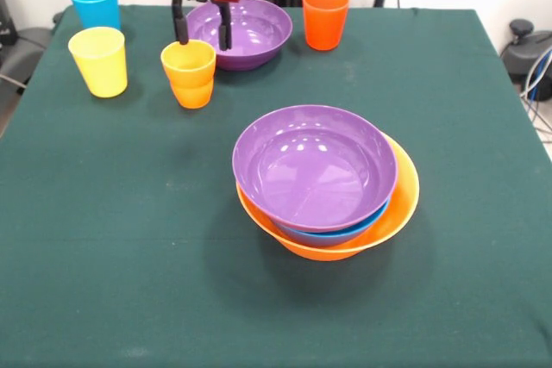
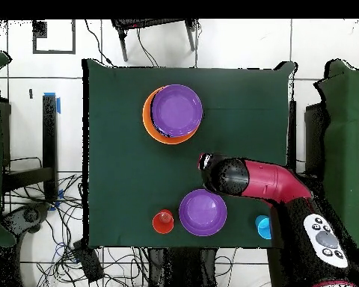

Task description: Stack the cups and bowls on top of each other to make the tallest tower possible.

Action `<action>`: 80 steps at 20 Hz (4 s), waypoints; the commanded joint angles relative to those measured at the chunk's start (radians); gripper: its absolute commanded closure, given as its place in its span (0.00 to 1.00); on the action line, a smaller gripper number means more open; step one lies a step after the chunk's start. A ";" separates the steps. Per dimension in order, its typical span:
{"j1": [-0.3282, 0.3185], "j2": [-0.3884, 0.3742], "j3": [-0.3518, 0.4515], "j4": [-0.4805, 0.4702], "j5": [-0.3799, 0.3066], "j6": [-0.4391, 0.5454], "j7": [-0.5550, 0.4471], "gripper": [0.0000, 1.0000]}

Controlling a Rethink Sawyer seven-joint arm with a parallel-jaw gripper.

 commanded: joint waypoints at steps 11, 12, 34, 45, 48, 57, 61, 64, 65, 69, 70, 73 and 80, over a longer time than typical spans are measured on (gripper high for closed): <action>0.038 0.131 0.049 -0.037 -0.119 -0.082 -0.022 0.00; 0.041 0.138 0.048 -0.045 -0.122 -0.084 -0.019 0.00; -0.015 0.170 0.098 -0.062 -0.107 -0.050 -0.056 0.00; -0.072 0.102 0.145 -0.020 -0.097 0.011 -0.099 0.00; -0.071 0.123 0.146 -0.031 -0.107 -0.002 -0.090 0.00; -0.074 0.120 0.141 -0.012 -0.119 -0.013 -0.077 0.00; -0.051 0.128 0.104 -0.007 -0.124 -0.003 -0.048 0.00; -0.046 0.138 0.093 0.006 -0.127 -0.017 -0.031 0.00; -0.045 0.139 0.092 0.009 -0.129 -0.021 -0.030 0.00; -0.055 0.148 0.094 0.028 -0.136 -0.050 -0.026 0.00; -0.060 0.161 0.095 0.024 -0.139 -0.059 -0.028 0.00; -0.078 0.194 0.102 0.013 -0.145 -0.073 -0.042 0.00; -0.111 0.204 0.106 0.030 -0.159 -0.078 -0.059 0.00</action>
